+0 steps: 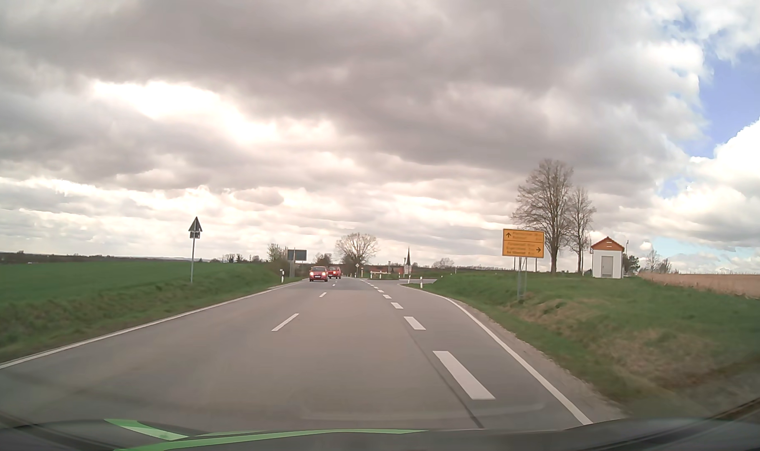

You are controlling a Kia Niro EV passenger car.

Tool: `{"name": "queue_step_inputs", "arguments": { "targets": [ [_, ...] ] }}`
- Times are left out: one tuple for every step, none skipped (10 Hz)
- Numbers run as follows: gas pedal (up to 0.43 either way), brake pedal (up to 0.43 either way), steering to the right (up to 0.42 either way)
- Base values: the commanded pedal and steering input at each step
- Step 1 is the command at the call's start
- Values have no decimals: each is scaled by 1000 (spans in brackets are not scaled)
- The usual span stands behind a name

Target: Follow the waypoints while adhering to traffic rules and regulations

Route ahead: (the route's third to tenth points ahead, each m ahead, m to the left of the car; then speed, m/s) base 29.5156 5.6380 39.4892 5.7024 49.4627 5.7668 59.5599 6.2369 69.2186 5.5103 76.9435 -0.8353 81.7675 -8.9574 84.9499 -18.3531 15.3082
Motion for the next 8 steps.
{"name": "queue_step_inputs", "arguments": {
  "targets": [
    [0,30,8],
    [0,37,7],
    [0,43,6],
    [0,43,5],
    [0,43,5],
    [0,43,4],
    [0,43,3],
    [0,43,3]
  ]
}}
